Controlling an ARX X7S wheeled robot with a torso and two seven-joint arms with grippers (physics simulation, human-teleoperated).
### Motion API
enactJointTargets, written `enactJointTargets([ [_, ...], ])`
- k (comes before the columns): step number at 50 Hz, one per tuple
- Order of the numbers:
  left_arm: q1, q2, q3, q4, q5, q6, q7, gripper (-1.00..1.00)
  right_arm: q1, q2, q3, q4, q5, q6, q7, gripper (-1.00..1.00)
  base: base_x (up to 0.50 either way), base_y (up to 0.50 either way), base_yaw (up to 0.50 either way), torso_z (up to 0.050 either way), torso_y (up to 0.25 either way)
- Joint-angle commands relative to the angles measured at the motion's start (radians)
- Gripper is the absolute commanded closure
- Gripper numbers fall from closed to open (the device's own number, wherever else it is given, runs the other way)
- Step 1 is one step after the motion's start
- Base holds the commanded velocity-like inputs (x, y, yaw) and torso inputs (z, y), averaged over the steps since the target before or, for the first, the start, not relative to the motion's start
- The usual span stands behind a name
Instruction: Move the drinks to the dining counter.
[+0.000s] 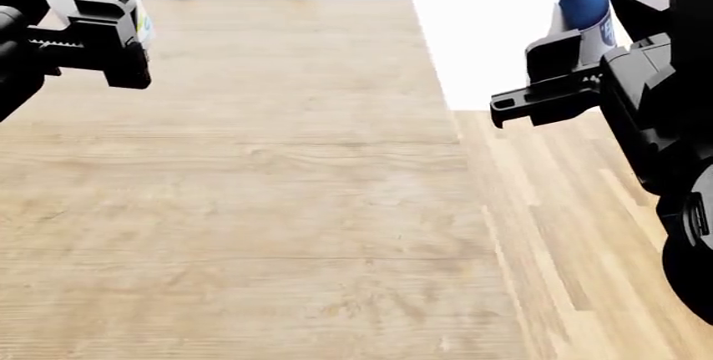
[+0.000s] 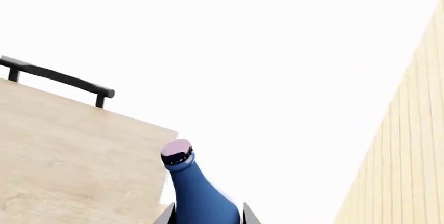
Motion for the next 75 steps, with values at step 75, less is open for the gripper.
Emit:
enactJointTargets([
  [75, 0.171, -0.043, 0.002, 0.061, -0.035, 0.072, 0.039, 1.0, -0.133, -0.063, 0.016, 0.077, 0.069, -0.139, -0.155, 1.0, 0.04, 0.11, 0.0, 0.0, 0.001],
])
